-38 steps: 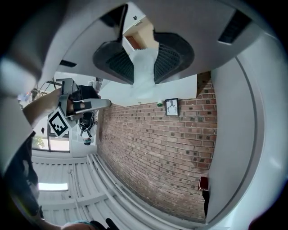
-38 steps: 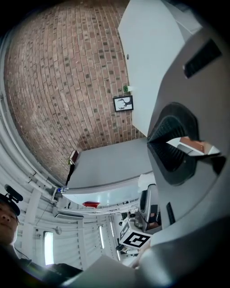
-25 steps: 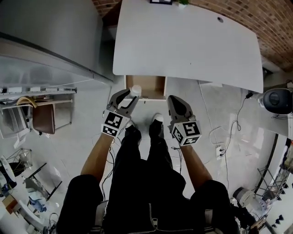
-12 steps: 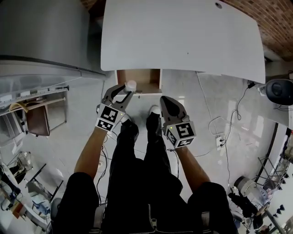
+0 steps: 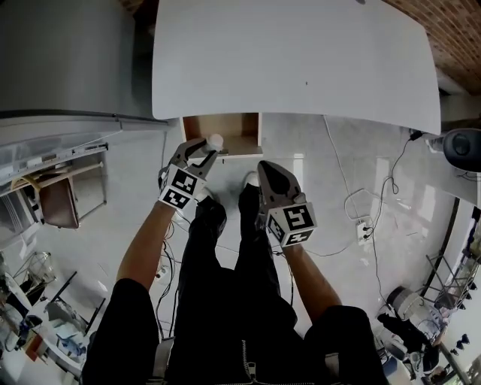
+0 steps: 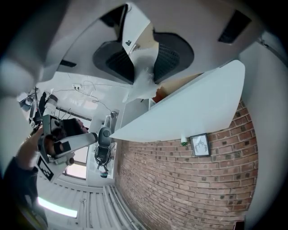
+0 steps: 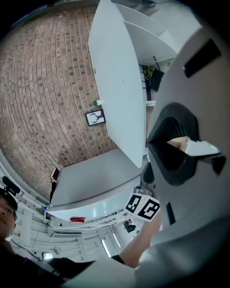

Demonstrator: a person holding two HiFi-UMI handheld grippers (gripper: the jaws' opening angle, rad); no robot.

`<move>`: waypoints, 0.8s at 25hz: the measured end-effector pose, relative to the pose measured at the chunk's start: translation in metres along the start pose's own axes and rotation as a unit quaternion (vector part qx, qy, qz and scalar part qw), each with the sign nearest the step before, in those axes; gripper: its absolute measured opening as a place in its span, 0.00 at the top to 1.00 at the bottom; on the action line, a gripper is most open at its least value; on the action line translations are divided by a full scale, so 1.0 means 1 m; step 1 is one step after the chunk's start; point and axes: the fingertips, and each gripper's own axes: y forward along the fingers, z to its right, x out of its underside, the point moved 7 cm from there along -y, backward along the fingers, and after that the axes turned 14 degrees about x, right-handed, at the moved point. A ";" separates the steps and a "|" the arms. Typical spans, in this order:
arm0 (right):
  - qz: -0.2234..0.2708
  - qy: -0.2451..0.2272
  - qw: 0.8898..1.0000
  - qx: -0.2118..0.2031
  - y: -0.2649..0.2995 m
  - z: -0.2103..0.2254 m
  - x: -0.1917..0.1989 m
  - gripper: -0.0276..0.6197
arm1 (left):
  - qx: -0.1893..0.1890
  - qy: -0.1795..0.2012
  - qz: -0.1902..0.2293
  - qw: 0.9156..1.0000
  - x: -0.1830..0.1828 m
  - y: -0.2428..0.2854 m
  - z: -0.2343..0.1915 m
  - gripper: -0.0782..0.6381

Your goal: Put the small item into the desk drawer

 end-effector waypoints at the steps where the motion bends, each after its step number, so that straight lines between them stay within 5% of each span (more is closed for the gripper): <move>1: -0.002 0.003 1.000 0.000 0.001 0.001 0.003 0.95 | 0.001 0.001 -0.009 1.000 0.003 0.005 -0.001 0.68; 10: -0.025 0.019 0.999 0.002 0.014 0.016 0.034 0.95 | 0.018 0.047 -0.068 0.996 0.029 0.047 -0.021 0.68; 20: -0.046 0.024 0.999 0.012 0.017 0.032 0.054 0.95 | 0.066 0.088 -0.147 0.983 0.058 0.101 -0.029 0.68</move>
